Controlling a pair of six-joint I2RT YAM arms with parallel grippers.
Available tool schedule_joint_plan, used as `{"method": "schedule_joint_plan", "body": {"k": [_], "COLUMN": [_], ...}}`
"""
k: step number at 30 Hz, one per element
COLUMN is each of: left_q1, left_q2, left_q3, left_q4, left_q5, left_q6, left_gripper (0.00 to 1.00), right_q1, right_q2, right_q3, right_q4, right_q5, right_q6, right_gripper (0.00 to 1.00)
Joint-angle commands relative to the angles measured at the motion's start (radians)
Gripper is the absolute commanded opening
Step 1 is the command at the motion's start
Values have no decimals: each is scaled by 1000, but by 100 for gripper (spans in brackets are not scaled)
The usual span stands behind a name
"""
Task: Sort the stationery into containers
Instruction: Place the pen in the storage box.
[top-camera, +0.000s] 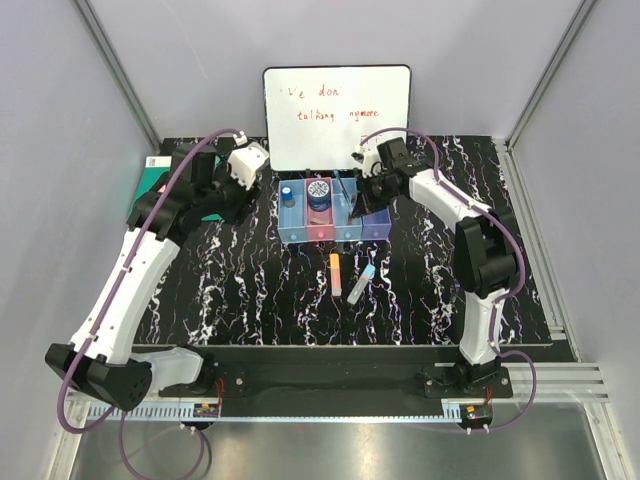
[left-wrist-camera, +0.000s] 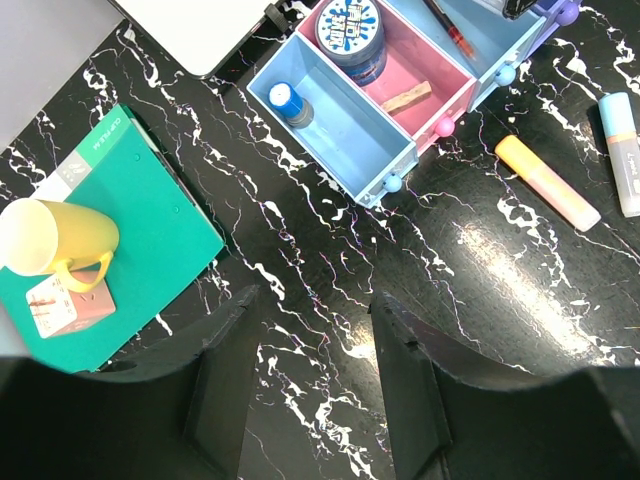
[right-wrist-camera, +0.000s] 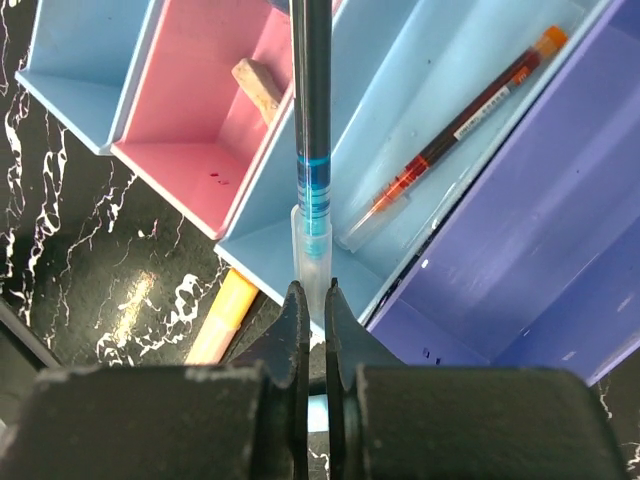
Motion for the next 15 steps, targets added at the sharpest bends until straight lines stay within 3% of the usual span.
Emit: {"method": "schedule_joint_plan", "body": {"k": [1, 13, 15], "left_q1": [10, 17, 19], "left_q2": [6, 30, 30], "left_q3": [29, 44, 41], "left_q4": [36, 34, 36], "left_q5": [13, 32, 36], "left_q6": [11, 12, 12], "left_gripper": [52, 52, 52], "right_q1": [-22, -27, -25], "right_q2": [9, 41, 43], "right_q3": [-34, -47, -50], "right_q4": [54, 73, 77], "right_q5": [-43, -83, -88], "right_q6": [48, 91, 94], "right_gripper": [0, 0, 5]}}
